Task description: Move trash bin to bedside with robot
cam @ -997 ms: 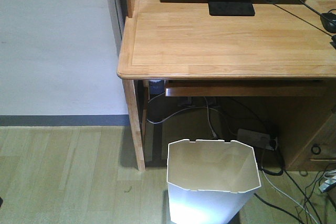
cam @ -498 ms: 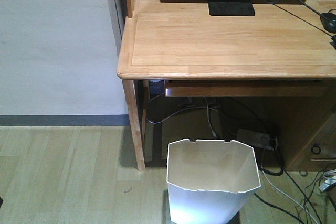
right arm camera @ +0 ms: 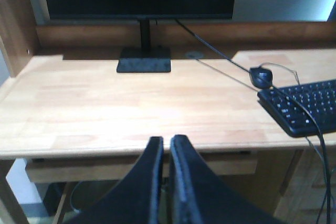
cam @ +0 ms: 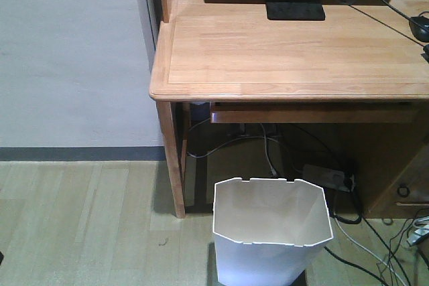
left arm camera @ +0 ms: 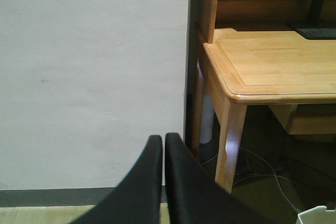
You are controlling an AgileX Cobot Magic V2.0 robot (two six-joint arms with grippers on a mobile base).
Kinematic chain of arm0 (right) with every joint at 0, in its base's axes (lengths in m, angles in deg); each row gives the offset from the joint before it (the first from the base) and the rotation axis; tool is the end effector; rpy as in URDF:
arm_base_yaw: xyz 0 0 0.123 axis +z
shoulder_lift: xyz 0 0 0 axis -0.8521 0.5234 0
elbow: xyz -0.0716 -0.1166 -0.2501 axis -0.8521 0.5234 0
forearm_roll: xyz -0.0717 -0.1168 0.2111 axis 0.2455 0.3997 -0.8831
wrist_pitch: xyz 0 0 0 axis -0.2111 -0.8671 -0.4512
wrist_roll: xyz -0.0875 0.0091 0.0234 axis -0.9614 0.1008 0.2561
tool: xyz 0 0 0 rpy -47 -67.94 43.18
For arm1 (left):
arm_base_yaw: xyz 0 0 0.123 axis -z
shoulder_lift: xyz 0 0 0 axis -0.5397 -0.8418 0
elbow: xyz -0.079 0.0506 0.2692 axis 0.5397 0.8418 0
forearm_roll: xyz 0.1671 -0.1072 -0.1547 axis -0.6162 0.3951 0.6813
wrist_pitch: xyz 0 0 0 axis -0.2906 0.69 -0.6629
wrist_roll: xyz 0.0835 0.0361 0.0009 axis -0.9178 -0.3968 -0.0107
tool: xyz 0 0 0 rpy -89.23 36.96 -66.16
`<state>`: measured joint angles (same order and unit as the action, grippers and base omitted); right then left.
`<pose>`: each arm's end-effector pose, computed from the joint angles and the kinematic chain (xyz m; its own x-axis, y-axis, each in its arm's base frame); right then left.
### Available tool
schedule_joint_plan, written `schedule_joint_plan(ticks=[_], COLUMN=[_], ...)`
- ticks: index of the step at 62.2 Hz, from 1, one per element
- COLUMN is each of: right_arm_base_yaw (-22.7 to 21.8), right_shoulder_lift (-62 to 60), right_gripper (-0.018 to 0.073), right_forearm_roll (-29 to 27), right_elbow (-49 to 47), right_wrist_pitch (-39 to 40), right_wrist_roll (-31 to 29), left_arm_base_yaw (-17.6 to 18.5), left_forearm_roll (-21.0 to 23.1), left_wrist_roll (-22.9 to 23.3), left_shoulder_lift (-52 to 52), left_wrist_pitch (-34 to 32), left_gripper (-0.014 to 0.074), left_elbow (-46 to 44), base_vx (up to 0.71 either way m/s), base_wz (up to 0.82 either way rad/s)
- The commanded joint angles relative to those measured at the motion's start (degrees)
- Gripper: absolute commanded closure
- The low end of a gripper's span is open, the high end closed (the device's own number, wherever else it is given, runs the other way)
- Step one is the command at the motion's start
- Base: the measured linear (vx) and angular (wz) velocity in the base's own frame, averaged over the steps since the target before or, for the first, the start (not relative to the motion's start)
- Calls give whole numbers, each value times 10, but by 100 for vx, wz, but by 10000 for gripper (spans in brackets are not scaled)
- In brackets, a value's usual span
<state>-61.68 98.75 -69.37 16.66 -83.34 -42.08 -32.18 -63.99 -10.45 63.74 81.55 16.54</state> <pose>0.1104 -0.0087 0.3048 -0.2727 -0.0237 -0.9618 0.0709 0.9965 -0.0446 0.0548 -0.0009 0.1812 -0.1906 -0.0324 -0.9811 0.0062 0.9994 -0.0342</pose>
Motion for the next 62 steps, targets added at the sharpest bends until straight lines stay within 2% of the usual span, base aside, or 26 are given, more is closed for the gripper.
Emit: schedule_joint_plan(ticks=[1, 19, 28, 45, 62], right_arm_base_yaw=[0, 0, 0, 0, 0], right_shoulder_lift=[14, 36, 37, 37, 37], right_gripper=[427, 160, 67, 64, 97], right_forearm_roll=[0, -2, -2, -2, -2], right_elbow=[-21, -21, -21, -21, -21], right_wrist_pitch=[36, 30, 31, 40, 98], right_wrist_roll=[-2, -2, -2, -2, -2], left_arm_base_yaw=[3, 3, 3, 3, 3], left_forearm_roll=[1, 1, 1, 1, 1], left_wrist_roll=[3, 3, 3, 3, 3], left_shoulder_lift=[8, 8, 8, 8, 8], left_wrist_pitch=[-40, -40, -40, -40, -40], left_gripper=[602, 602, 602, 602, 602], left_elbow=[11, 11, 11, 11, 11], base_vx=[0, 0, 0, 0, 0], base_wz=[0, 0, 0, 0, 0])
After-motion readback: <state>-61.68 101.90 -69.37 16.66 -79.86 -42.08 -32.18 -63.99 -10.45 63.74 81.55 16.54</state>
